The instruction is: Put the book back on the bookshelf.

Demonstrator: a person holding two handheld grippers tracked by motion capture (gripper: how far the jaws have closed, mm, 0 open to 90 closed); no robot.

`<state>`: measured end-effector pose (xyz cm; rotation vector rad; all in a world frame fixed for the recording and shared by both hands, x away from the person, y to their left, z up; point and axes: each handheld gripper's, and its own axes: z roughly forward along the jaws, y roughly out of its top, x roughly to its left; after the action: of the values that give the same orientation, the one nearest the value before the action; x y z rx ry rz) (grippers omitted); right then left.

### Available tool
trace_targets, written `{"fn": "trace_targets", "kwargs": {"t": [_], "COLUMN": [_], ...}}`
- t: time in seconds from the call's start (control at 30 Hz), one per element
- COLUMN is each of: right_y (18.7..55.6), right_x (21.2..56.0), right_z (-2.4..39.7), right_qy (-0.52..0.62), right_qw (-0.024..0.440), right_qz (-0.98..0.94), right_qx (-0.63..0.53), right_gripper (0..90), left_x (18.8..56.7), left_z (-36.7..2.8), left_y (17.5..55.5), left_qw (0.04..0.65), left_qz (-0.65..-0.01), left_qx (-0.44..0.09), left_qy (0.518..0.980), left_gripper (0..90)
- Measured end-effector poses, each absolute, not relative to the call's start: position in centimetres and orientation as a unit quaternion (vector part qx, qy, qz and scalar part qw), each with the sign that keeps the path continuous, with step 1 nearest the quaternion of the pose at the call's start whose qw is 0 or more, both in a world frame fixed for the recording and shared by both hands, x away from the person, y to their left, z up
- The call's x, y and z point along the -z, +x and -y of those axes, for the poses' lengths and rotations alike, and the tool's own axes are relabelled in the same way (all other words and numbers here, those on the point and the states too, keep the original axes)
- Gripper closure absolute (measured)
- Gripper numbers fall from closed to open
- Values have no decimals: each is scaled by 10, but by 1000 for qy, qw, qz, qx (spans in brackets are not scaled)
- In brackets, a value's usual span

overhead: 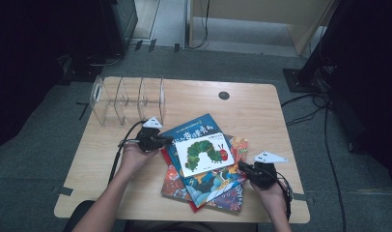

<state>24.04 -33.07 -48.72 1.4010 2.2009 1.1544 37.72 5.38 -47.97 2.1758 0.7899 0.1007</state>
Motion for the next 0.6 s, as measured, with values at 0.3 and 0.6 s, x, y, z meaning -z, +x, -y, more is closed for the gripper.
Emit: {"fn": "trace_targets", "kwargs": {"t": [0.3, 0.6], "right_y": [247, 252], "right_x": [493, 494], "right_z": [325, 322], "right_qy": [482, 480], "right_qw": [139, 136], "right_qz": [-770, -768], "right_qx": [-395, -402], "right_gripper": [879, 896], "left_x": [486, 486], "left_z": [-48, -48], "left_y": [377, 374], "left_qw": [396, 393], "left_qz": [-305, -303], "left_qx": [-32, -27], "left_qy": [865, 868], "left_gripper": [900, 900]}}
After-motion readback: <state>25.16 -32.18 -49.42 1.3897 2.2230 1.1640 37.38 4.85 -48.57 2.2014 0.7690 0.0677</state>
